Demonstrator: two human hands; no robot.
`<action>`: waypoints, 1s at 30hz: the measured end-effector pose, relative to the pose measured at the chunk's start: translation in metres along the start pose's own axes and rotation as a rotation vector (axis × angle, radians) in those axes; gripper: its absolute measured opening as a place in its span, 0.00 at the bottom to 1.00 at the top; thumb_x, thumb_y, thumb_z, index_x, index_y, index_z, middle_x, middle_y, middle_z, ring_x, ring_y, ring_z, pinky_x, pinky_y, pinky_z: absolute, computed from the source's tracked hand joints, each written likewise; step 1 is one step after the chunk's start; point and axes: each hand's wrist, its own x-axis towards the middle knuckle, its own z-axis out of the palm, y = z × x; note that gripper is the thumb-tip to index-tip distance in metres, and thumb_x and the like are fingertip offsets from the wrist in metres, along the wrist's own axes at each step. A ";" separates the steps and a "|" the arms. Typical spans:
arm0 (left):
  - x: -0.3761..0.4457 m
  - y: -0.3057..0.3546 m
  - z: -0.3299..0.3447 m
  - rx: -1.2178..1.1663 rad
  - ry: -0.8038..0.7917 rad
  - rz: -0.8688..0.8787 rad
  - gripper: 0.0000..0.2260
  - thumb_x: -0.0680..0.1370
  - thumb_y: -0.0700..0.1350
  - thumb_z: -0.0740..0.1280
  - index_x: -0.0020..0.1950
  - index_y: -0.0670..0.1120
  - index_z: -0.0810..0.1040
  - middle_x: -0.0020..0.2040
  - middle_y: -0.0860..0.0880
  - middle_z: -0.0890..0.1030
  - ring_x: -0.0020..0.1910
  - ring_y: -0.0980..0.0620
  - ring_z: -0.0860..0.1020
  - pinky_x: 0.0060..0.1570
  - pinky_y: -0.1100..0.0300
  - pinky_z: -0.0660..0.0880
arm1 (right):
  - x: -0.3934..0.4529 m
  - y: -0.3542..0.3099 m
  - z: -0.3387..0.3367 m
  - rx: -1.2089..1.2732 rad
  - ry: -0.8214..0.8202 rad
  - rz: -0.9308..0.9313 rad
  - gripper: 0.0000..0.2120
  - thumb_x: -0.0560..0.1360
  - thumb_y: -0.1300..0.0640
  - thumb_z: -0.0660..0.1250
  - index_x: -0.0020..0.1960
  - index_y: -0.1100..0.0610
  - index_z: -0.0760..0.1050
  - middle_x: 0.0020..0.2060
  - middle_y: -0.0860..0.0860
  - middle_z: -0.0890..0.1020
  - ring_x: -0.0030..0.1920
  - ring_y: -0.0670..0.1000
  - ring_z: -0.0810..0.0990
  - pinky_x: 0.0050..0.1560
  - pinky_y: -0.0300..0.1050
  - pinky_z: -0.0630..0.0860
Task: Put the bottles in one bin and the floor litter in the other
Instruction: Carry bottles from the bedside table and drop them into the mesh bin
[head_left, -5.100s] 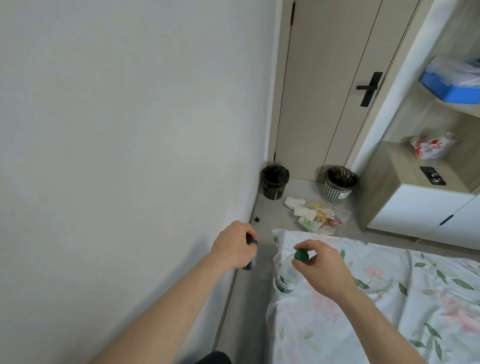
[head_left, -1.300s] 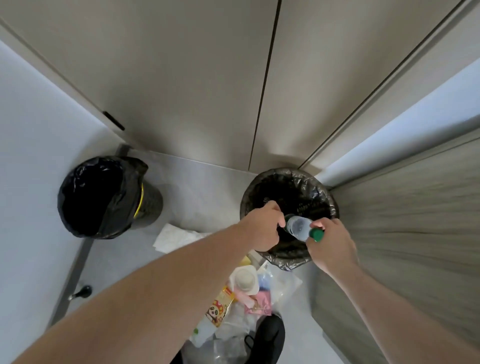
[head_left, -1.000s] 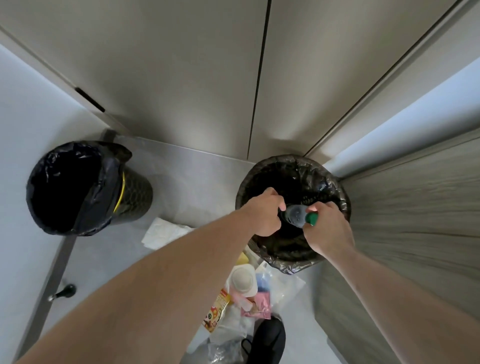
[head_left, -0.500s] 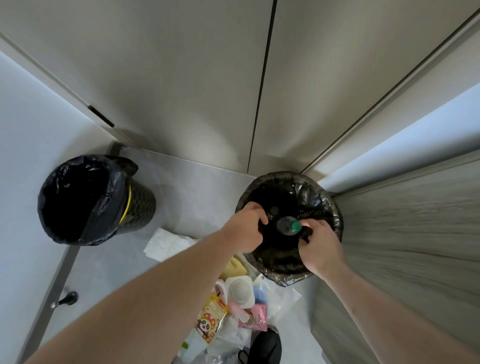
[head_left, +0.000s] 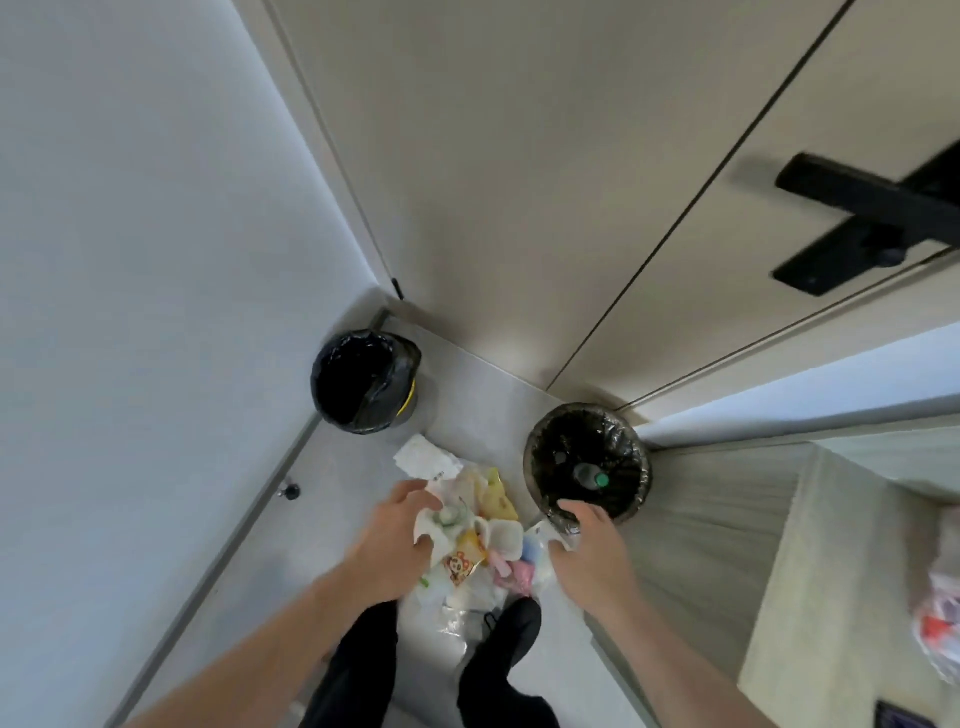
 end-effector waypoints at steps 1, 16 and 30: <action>-0.030 -0.006 -0.018 -0.011 0.048 -0.033 0.18 0.78 0.40 0.66 0.66 0.53 0.75 0.77 0.55 0.63 0.60 0.50 0.77 0.58 0.61 0.72 | -0.021 -0.024 -0.002 -0.018 -0.041 -0.044 0.25 0.76 0.56 0.68 0.73 0.51 0.70 0.70 0.47 0.70 0.66 0.49 0.74 0.61 0.40 0.69; -0.339 -0.184 -0.169 -0.194 0.523 -0.303 0.25 0.78 0.51 0.65 0.76 0.56 0.66 0.80 0.55 0.58 0.78 0.49 0.59 0.74 0.55 0.64 | -0.224 -0.329 0.122 -0.498 -0.410 -0.665 0.29 0.79 0.48 0.65 0.78 0.46 0.63 0.76 0.42 0.63 0.76 0.45 0.63 0.74 0.39 0.60; -0.524 -0.321 -0.137 -0.539 0.872 -0.933 0.32 0.78 0.55 0.64 0.81 0.54 0.58 0.83 0.50 0.48 0.82 0.45 0.44 0.80 0.50 0.52 | -0.363 -0.534 0.306 -1.140 -0.794 -1.276 0.33 0.81 0.45 0.62 0.82 0.43 0.53 0.82 0.41 0.46 0.81 0.46 0.42 0.79 0.48 0.51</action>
